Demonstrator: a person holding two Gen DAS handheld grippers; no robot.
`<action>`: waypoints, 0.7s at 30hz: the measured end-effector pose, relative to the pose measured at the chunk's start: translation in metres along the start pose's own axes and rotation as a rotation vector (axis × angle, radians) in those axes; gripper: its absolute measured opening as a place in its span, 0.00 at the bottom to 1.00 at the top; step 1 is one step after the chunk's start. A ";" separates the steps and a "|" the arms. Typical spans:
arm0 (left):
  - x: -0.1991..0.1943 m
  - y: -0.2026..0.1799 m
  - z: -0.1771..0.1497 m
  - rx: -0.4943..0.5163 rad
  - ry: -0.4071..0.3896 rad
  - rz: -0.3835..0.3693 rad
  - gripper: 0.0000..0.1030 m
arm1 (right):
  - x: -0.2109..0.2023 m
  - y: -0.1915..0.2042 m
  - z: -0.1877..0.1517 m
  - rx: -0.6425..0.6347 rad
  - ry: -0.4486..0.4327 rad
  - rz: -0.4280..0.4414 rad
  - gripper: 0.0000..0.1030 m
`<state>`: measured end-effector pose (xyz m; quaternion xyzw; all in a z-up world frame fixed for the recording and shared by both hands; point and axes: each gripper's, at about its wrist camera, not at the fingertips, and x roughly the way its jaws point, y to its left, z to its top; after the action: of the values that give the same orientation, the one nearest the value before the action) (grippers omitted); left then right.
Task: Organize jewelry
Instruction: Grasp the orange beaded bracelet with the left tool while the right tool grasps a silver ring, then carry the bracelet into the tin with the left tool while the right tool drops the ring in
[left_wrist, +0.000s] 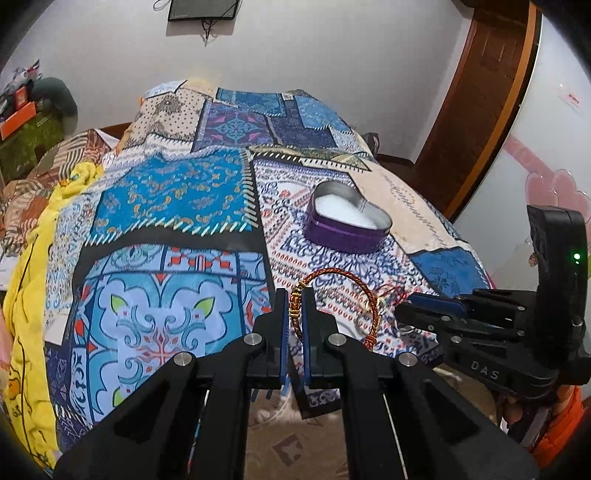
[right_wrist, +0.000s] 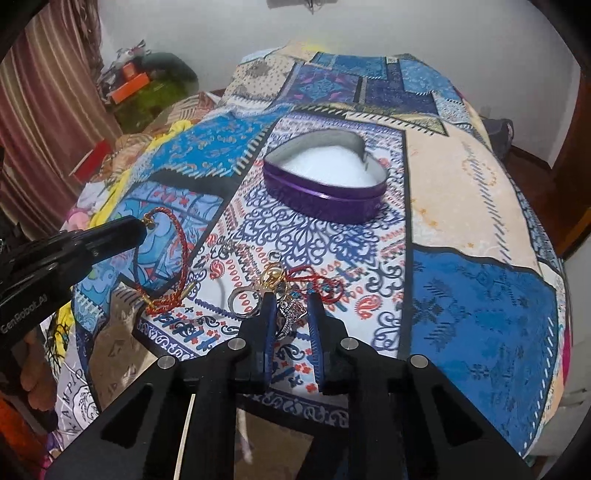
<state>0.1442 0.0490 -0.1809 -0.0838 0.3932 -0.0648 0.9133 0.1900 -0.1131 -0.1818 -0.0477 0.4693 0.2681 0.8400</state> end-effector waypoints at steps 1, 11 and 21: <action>-0.001 -0.001 0.002 0.002 -0.005 0.000 0.05 | -0.003 -0.001 0.001 0.003 -0.008 -0.002 0.15; -0.001 -0.019 0.032 0.041 -0.075 -0.003 0.05 | -0.035 -0.017 0.020 0.038 -0.127 -0.027 0.15; 0.019 -0.027 0.063 0.080 -0.106 0.002 0.05 | -0.032 -0.033 0.044 0.060 -0.182 -0.041 0.15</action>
<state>0.2018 0.0255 -0.1458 -0.0504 0.3414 -0.0750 0.9356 0.2269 -0.1400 -0.1366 -0.0076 0.3978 0.2399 0.8856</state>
